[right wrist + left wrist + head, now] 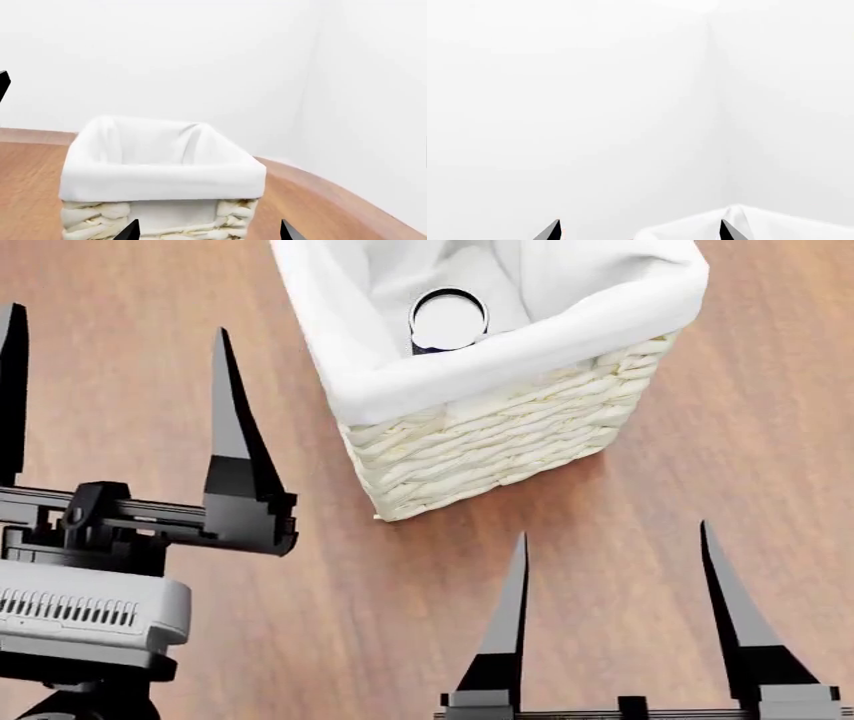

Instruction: Pick up the alphabet soup and the cream cheese box, and put them in the basket.

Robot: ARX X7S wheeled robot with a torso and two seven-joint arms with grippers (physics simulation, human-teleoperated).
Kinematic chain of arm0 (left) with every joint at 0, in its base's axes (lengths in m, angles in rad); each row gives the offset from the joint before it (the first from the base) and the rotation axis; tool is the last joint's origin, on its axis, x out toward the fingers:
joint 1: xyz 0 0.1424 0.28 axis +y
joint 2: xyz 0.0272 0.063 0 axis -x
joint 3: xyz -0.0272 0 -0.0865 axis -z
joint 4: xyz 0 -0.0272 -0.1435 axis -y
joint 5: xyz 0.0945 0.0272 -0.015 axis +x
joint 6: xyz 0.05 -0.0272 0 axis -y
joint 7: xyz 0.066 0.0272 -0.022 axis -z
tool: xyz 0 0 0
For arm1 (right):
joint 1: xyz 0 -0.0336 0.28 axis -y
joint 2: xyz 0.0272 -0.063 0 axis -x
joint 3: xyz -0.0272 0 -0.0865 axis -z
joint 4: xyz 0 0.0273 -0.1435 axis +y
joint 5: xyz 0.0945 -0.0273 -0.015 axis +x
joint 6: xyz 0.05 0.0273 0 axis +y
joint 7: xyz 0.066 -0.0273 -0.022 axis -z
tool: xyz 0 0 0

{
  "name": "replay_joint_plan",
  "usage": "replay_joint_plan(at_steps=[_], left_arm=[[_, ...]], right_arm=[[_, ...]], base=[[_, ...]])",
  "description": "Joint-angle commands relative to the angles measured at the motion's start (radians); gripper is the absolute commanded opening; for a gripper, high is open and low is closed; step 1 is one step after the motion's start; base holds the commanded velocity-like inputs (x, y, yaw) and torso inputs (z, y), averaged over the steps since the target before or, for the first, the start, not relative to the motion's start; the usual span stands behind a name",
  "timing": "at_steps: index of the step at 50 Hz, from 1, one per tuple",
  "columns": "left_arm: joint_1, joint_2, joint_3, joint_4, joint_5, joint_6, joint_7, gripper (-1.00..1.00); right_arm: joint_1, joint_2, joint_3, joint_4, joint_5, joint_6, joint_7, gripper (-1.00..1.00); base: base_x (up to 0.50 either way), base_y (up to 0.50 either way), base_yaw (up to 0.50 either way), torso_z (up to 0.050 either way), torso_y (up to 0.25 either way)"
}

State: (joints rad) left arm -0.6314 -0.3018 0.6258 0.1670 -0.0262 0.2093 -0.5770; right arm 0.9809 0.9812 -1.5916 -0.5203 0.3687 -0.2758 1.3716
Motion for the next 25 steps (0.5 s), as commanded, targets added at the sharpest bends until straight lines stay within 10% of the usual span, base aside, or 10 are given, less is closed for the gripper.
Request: replay_joint_plan(at_steps=[1, 25], left_arm=[[0.054, -0.033, -0.016, 0.090, -0.010, -0.010, -0.024, 1.00], [0.157, -0.091, -0.028, 0.269, 0.025, -0.040, -0.071, 1.00]], right_arm=[[0.000, 0.011, 0.012, -0.028, -0.023, 0.022, 0.013, 1.00], [-0.012, 0.047, 0.037, -0.154, -0.161, 0.067, 0.051, 1.00]], base=[[0.00, 0.00, 0.00, 0.000, 0.000], [0.00, 0.00, 0.00, 0.000, 0.000]])
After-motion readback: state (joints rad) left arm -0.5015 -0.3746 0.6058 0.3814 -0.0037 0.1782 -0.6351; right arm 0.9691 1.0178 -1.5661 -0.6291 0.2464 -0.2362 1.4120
